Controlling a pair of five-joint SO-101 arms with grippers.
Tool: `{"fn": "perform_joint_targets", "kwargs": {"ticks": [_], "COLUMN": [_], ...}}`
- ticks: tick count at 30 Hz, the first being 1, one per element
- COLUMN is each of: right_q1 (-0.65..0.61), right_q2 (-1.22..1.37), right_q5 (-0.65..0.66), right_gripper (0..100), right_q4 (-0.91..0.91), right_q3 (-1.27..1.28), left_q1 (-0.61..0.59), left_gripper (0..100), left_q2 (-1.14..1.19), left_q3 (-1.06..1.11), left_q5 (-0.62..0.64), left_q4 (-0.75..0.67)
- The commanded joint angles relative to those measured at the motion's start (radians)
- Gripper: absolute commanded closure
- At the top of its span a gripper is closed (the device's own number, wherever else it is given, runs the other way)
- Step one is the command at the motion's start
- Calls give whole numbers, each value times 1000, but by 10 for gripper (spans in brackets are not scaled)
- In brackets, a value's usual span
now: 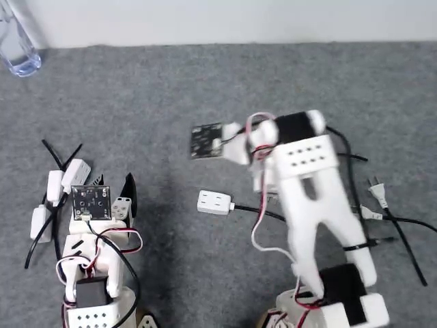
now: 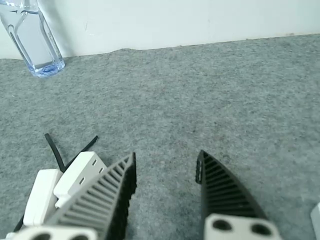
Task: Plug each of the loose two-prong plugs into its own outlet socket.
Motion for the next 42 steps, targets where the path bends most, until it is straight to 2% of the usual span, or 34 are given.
{"fn": "perform_joint_targets", "kwargs": {"ticks": [1, 6, 10, 19, 25, 32, 34, 38, 40, 42], "right_q1": [76, 111, 124, 237, 259, 268, 268, 265, 268, 274], "right_q2": [35, 193, 326, 684, 802, 858, 858, 868, 878, 901], "right_q5": [57, 100, 160, 318, 333, 359, 358, 354, 354, 354], "right_gripper": [713, 713, 713, 713, 713, 716, 761, 998, 940, 952], "right_q4": [-82, -234, -280, -194, -91, -90, -81, -93, -110, -116], "right_q3": [-57, -58, -112, -390, -517, -523, -523, -523, -519, -523], "left_q1": [12, 12, 12, 12, 12, 12, 12, 12, 12, 12], "left_gripper": [819, 819, 819, 819, 819, 819, 819, 819, 819, 819], "left_q2": [-15, -15, -15, -15, -15, -14, -14, -14, -14, -14], "left_q3": [-8, -8, -8, -8, -8, -8, -8, -8, -8, -8], "left_q5": [-8, -8, -8, -8, -8, -6, -6, -6, -6, -6], "left_q4": [-28, -28, -28, -46, -46, -44, -44, -44, -44, -44]}}
